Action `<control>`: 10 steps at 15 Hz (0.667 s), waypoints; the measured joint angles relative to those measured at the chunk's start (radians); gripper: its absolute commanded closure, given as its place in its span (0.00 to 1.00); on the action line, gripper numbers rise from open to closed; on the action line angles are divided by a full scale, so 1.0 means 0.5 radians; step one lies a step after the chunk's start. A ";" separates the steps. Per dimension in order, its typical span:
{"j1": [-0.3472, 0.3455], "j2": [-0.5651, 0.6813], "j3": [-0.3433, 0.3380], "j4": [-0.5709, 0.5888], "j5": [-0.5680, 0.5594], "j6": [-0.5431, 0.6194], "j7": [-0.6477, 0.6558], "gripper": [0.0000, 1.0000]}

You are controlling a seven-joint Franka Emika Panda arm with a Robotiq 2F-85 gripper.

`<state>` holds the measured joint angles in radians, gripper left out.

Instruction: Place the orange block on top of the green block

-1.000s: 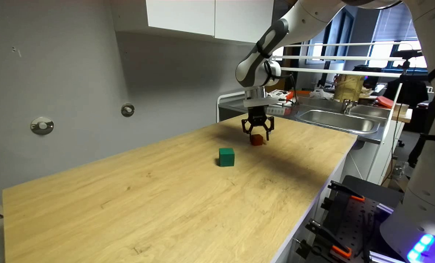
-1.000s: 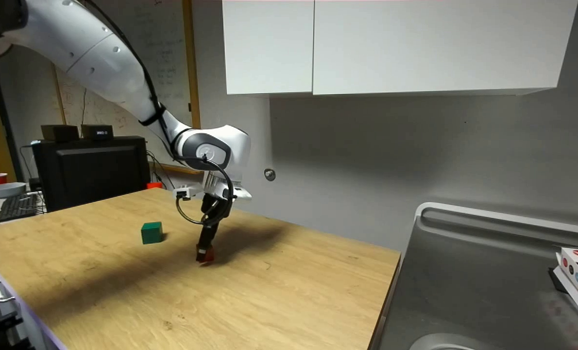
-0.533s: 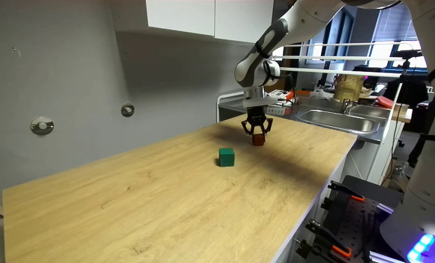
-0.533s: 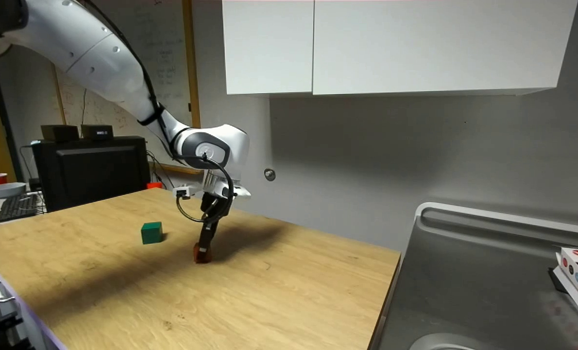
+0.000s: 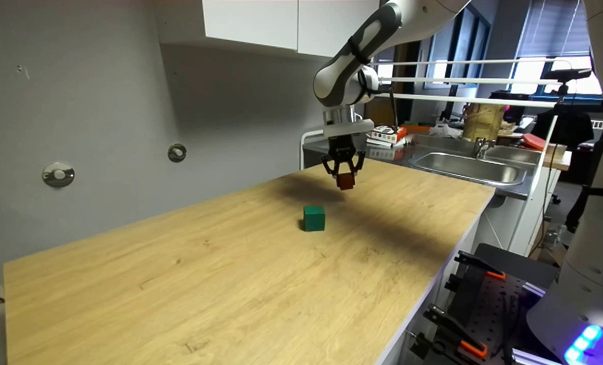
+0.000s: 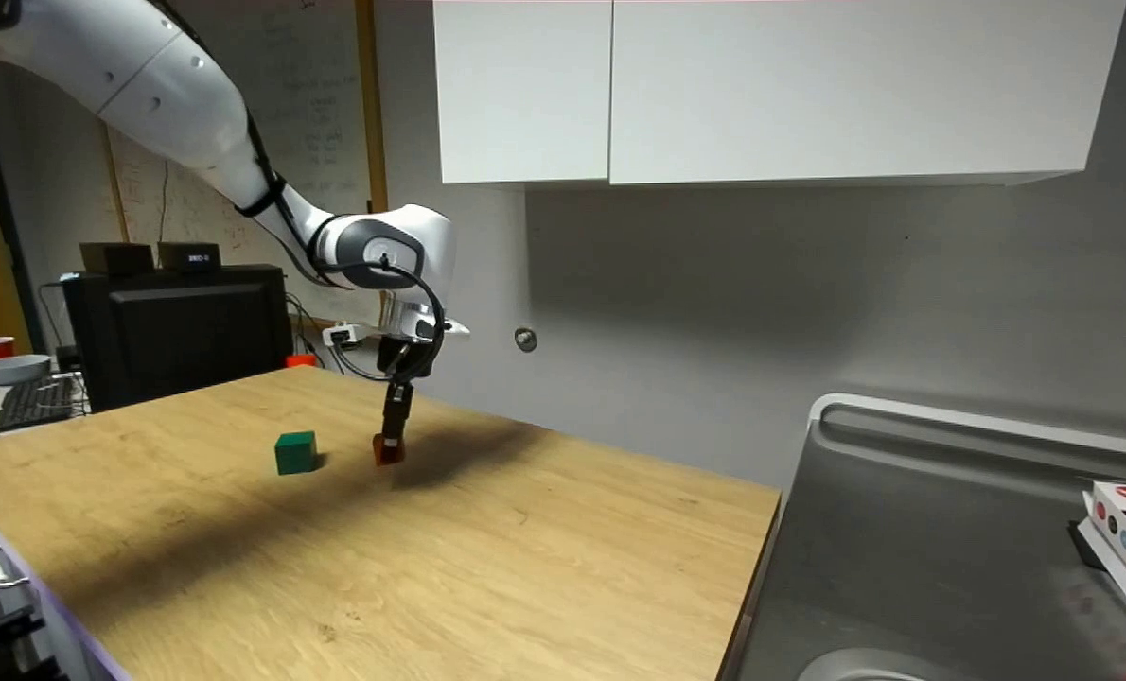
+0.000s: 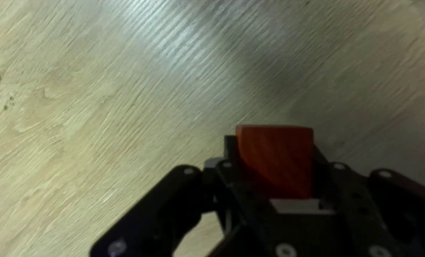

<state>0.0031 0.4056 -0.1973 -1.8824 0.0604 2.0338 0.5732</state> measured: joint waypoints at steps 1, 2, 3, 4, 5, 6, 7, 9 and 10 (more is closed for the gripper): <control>0.027 -0.018 0.009 0.000 -0.030 -0.003 0.023 0.81; 0.057 -0.034 0.019 0.000 -0.062 -0.006 0.048 0.81; 0.085 -0.046 0.032 0.001 -0.093 -0.011 0.072 0.81; 0.111 -0.055 0.048 0.001 -0.121 -0.016 0.097 0.81; 0.137 -0.062 0.066 0.001 -0.149 -0.025 0.121 0.81; 0.165 -0.064 0.086 0.001 -0.175 -0.032 0.143 0.81; 0.192 -0.064 0.109 0.001 -0.200 -0.040 0.163 0.81; 0.248 -0.064 0.157 0.001 -0.246 -0.068 0.200 0.81; 0.277 -0.064 0.181 0.001 -0.268 -0.085 0.217 0.81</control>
<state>0.1415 0.3735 -0.1068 -1.8821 -0.0736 1.9915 0.6819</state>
